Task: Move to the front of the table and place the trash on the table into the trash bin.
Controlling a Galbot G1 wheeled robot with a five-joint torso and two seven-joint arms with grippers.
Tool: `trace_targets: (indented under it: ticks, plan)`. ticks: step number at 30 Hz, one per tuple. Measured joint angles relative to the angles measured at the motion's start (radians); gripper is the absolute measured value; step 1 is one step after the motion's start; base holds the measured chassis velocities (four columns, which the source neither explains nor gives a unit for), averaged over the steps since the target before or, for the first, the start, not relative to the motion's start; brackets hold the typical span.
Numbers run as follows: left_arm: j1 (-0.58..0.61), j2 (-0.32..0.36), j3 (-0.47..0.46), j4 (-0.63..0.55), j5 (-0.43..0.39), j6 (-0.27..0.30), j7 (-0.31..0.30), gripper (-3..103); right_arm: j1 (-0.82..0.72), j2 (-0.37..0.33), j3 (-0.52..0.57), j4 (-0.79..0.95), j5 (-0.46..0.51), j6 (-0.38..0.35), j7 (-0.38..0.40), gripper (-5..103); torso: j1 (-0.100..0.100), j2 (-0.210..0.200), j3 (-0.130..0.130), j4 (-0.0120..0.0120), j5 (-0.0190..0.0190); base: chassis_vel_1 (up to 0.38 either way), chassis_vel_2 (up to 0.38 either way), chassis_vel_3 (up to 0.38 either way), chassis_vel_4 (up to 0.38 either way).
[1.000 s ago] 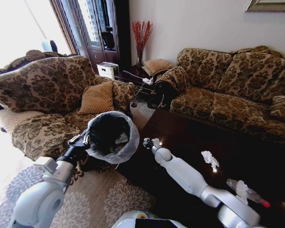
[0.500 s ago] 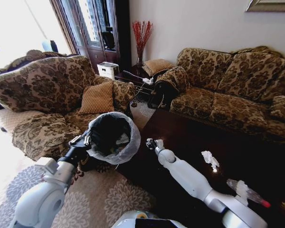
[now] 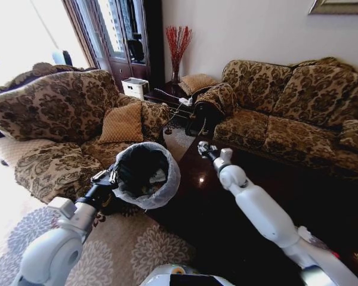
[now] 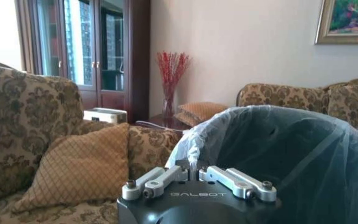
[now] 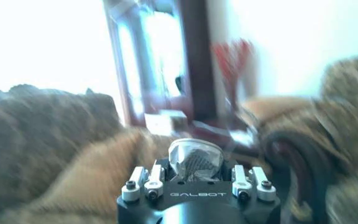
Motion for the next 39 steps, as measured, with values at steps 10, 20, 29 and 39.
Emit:
trace_targets:
  ticks: [10, 20, 29, 39]
  plan:
    - [-0.010, 0.062, 0.019, 0.015, -0.041, -0.020, 0.043, 3, 0.046, -0.136, 0.044, 0.303, 0.218, -0.056, -0.072, 46, 0.000, 0.000, 0.000, -0.0001, -0.0002, -0.013, -0.019, -0.016, -0.016]
    - [-0.009, 0.089, 0.028, 0.018, -0.051, -0.020, 0.081, 3, 0.021, -0.203, 0.021, 0.481, 0.302, -0.087, -0.099, 46, 0.000, 0.000, 0.000, 0.0000, -0.0002, -0.077, -0.084, -0.085, -0.092]
    - [-0.010, 0.093, 0.031, 0.019, -0.050, -0.020, 0.095, 3, -0.020, -0.290, 0.035, 0.581, 0.346, -0.114, -0.133, 46, 0.000, 0.000, 0.000, -0.0001, -0.0003, -0.113, -0.117, -0.122, -0.118]
    - [-0.006, 0.058, 0.033, 0.020, -0.040, -0.027, 0.131, 3, -0.025, -0.328, -0.001, 0.623, 0.342, -0.120, -0.184, 46, 0.000, 0.000, 0.000, -0.0004, 0.0001, -0.084, -0.083, -0.082, -0.080]
